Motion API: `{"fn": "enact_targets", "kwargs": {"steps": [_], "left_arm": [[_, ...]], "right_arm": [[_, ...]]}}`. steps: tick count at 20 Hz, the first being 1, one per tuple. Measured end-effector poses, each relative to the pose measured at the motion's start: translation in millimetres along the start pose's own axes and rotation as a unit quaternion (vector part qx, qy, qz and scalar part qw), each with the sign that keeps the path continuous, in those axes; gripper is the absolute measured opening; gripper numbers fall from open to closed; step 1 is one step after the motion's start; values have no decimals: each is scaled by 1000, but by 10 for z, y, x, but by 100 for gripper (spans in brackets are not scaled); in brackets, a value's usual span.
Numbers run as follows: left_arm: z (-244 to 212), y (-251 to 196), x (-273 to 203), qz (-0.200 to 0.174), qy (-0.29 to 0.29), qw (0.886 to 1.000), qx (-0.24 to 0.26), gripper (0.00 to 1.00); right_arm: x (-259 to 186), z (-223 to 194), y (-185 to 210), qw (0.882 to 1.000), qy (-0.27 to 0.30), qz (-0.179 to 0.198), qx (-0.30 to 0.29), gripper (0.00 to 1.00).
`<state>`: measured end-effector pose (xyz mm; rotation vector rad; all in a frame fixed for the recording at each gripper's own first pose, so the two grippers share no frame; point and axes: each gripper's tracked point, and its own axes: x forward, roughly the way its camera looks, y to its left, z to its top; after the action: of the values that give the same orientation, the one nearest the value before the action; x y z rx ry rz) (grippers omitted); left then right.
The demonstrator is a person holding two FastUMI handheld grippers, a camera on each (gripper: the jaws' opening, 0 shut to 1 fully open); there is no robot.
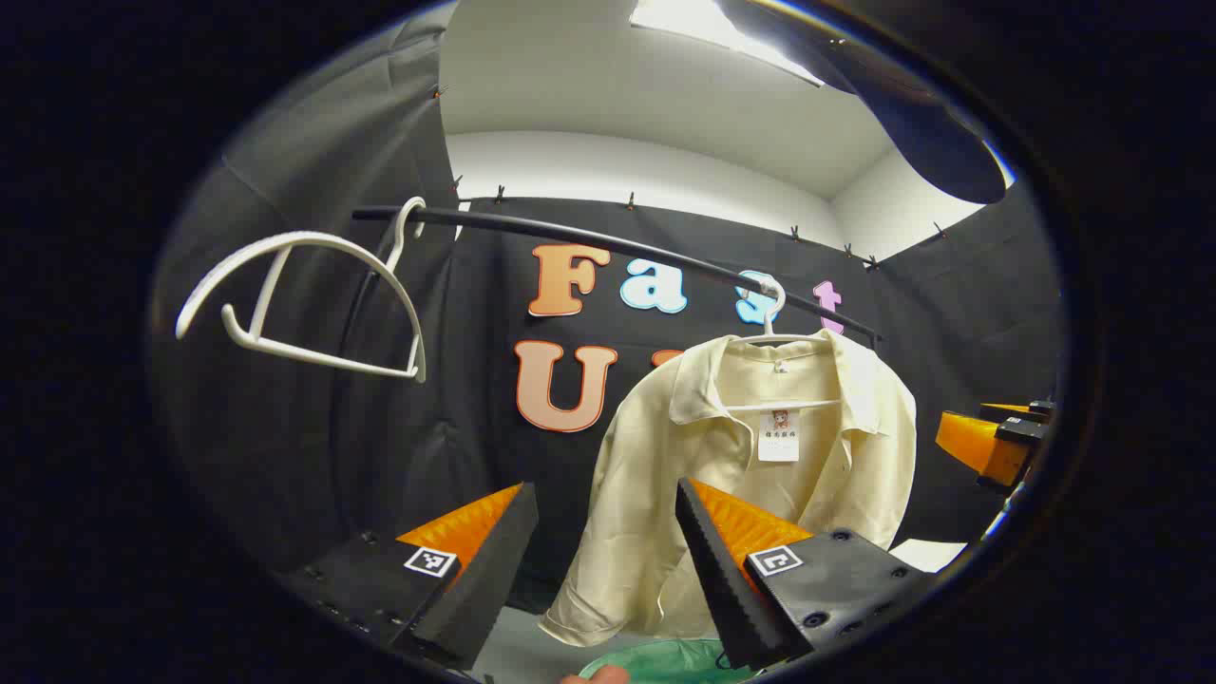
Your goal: Grasp the clothes on the hanger with both hands and then place them into the laundry hamper below.
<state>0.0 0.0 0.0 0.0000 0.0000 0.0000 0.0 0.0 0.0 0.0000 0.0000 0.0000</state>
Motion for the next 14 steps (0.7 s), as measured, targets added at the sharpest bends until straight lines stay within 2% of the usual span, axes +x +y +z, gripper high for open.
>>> {"fn": "enact_targets", "kwargs": {"steps": [1,4,5,8,9,10,11,13,14], "left_arm": [[-6,53,-21,9,3,1000,-1,100],[29,199,-85,34,1,999,9,100],[44,230,-120,40,0,999,14,96],[48,274,-203,57,3,998,20,95],[32,255,-218,61,6,998,14,95],[3,224,-230,65,12,998,1,100],[-37,163,-227,63,19,998,-15,92],[-84,17,-204,50,29,997,-41,100],[-83,-14,-186,49,29,997,-45,96]], "right_arm": [[8,-41,23,1000,4,5,1,94],[70,-153,87,1000,19,22,10,94],[86,-179,92,999,22,28,15,94],[107,-201,119,998,26,43,22,94],[113,-198,121,998,25,47,23,94],[117,-187,118,998,25,51,22,94],[113,-184,102,998,24,54,22,94],[118,-171,80,998,23,58,23,94],[135,-166,68,998,21,60,26,94]]}}
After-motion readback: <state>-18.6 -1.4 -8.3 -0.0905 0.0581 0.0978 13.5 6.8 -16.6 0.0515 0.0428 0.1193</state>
